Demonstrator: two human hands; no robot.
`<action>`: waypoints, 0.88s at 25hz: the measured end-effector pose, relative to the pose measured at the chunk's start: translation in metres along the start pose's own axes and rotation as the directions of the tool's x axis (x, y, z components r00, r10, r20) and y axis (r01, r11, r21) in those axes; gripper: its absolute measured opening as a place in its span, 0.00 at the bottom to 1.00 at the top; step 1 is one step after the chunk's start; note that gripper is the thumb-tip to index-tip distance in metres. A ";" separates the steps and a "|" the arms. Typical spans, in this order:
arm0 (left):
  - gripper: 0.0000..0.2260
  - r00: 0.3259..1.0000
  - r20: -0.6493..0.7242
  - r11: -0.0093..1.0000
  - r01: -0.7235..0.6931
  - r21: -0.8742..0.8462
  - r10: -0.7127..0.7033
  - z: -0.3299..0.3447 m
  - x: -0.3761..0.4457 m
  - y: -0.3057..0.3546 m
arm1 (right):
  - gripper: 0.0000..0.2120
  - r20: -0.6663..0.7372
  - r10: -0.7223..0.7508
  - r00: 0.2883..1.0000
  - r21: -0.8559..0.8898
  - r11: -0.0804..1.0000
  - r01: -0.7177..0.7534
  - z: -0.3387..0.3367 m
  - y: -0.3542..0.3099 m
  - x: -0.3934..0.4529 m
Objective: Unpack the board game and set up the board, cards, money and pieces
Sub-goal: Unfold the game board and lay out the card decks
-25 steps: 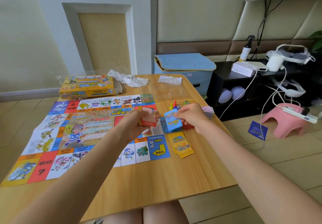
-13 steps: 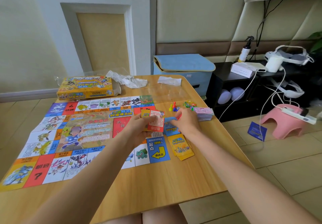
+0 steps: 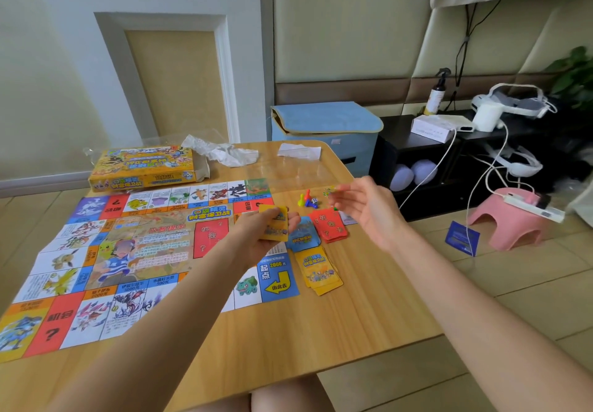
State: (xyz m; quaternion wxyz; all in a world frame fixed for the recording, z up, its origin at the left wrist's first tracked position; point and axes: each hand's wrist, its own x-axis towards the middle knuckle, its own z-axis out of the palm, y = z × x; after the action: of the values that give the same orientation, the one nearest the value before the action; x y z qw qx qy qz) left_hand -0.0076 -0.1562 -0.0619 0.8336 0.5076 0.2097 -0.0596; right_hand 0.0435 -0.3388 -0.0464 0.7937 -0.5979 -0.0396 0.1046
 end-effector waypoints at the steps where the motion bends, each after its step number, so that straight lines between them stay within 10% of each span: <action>1: 0.09 1.000 0.006 1.000 0.011 -0.006 -0.011 0.002 0.001 -0.002 | 0.06 -0.003 -0.008 1.000 -0.148 0.989 0.007 -0.004 0.005 0.000; 4: 0.07 0.999 -0.003 0.999 0.039 -0.011 -0.039 0.010 0.002 -0.005 | 0.04 -0.065 -0.064 0.996 -0.585 0.811 0.014 -0.006 0.025 0.000; 15: 0.18 0.989 0.123 0.958 0.117 -0.262 -0.087 0.010 0.002 -0.008 | 0.06 -0.037 -0.256 0.966 -0.960 0.279 0.037 -0.001 0.052 0.003; 18: 0.16 0.984 0.167 0.957 0.111 -0.267 -0.068 0.011 -0.001 -0.010 | 0.09 -0.054 -0.312 0.948 -0.899 0.428 0.090 0.003 0.046 0.001; 22: 0.06 0.997 0.050 0.995 -0.055 -0.088 0.060 0.016 0.002 -0.010 | 0.12 0.063 0.004 0.998 -0.634 0.772 0.037 0.023 0.031 -0.008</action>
State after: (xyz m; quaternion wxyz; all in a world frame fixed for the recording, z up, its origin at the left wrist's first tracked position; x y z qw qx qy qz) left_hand -0.0043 -0.1749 -0.0642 0.8614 0.4749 0.1756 -0.0396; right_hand 0.0281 -0.3109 -0.0690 0.5447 -0.8269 -0.1017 0.0962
